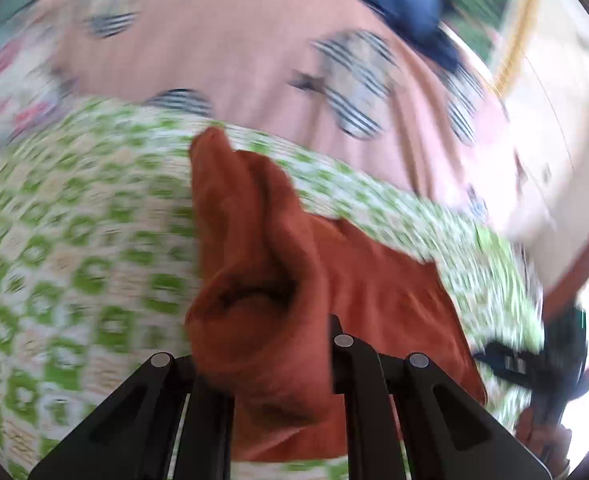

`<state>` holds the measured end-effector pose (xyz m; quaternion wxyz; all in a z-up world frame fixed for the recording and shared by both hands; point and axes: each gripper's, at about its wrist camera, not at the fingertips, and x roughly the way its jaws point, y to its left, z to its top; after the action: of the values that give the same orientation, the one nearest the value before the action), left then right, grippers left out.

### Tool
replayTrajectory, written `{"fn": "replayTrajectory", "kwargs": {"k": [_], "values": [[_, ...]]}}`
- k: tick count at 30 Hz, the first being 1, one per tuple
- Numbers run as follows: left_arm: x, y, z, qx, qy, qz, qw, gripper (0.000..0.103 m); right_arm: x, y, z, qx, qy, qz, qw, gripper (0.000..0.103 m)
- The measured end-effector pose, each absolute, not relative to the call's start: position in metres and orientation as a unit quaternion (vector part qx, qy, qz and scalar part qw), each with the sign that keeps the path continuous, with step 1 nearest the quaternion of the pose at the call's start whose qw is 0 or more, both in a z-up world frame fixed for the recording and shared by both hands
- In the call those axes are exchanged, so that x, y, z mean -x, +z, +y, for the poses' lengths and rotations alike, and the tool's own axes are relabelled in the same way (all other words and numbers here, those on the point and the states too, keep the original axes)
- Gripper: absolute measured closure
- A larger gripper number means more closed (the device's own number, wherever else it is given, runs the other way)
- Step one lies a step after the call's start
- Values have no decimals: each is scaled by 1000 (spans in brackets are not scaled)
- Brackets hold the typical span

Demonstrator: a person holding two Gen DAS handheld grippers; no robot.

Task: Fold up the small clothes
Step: 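Grasp the folded sweater edge with the left tool and fold it toward the right tool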

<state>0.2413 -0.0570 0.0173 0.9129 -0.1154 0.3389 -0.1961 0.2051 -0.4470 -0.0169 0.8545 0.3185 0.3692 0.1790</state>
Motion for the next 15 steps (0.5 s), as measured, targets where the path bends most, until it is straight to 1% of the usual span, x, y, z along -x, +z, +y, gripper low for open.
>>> {"fn": "replayTrajectory", "kwargs": {"k": [1, 3, 5, 6, 9, 13, 14, 15], "values": [[-238, 14, -82, 88, -208, 342, 912, 92, -213, -17, -445, -321, 186, 375, 850, 51], [-232, 1, -114, 50, -219, 351, 909, 92, -234, -19, -435, -323, 213, 391, 835, 45], [-228, -18, -140, 26, -228, 368, 901, 92, -250, -21, -423, -322, 227, 404, 826, 35], [-226, -27, -148, 17, -225, 375, 899, 92, -262, -25, -414, -319, 241, 417, 817, 34], [-219, -41, -158, -4, -212, 375, 902, 92, -291, -34, -385, -300, 258, 451, 800, 34], [-212, -35, -147, 13, -216, 360, 908, 92, -332, -45, -347, -282, 266, 478, 788, 34], [-210, -33, -144, 19, -218, 356, 909, 92, -341, -47, -340, -283, 270, 480, 785, 36], [-208, -30, -143, 24, -220, 353, 909, 92, -351, -49, -333, -284, 273, 481, 783, 44]]}}
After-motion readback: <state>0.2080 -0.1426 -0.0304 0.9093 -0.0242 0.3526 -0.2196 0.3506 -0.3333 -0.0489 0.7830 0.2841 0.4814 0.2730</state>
